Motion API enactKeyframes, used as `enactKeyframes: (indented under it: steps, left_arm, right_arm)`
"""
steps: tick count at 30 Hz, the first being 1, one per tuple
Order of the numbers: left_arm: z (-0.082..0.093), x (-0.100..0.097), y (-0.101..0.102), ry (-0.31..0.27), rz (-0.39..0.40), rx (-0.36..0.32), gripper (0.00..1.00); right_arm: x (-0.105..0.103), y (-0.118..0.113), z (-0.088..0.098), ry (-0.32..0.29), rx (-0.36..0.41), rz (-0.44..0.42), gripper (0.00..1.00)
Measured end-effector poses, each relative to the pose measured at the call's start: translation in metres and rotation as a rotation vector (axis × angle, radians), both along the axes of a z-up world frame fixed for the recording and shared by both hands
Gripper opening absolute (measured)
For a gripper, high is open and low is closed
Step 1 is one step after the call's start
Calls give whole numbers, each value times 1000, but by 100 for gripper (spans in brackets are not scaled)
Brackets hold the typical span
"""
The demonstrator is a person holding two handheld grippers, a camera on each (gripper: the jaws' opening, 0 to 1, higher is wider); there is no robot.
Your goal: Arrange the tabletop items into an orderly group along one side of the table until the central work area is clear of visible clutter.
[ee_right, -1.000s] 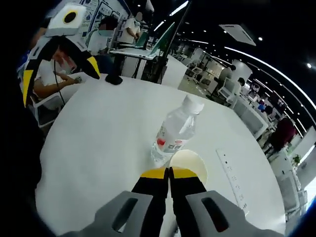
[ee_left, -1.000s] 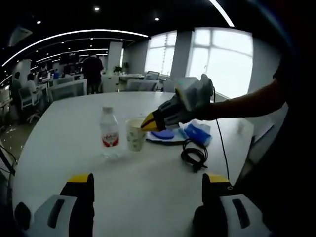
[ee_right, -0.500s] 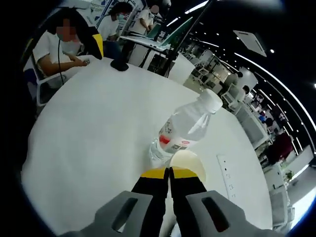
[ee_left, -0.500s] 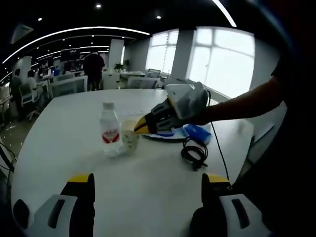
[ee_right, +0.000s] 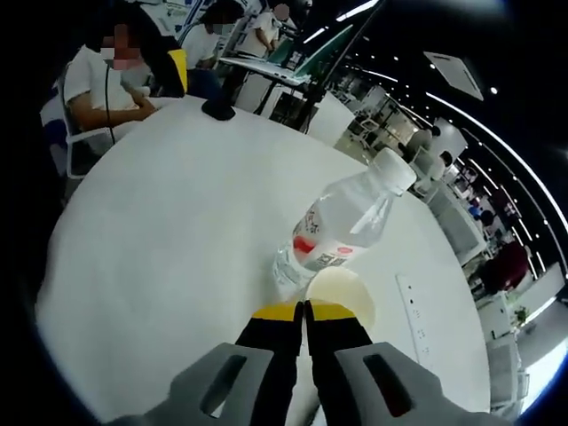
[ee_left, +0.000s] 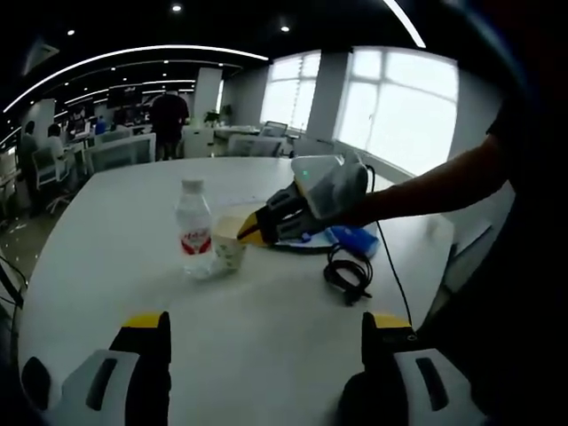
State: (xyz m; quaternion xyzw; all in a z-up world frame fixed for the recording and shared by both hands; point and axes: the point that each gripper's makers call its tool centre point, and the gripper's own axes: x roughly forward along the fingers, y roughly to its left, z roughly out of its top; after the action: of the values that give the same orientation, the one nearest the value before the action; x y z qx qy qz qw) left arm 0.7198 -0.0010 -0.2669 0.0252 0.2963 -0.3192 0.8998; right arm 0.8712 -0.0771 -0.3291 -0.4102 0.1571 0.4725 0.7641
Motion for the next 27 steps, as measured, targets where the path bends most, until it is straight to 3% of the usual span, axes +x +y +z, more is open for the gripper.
enactKeyframes:
  steps: [18, 27]
  left_arm:
    - [-2, -5, -3, 9, -9, -1, 87]
    - [-1, -8, -5, 9, -13, 0, 87]
  right_arm:
    - [-7, -14, -5, 12, -24, -22, 0]
    - [-9, -12, -1, 15, -6, -34, 6]
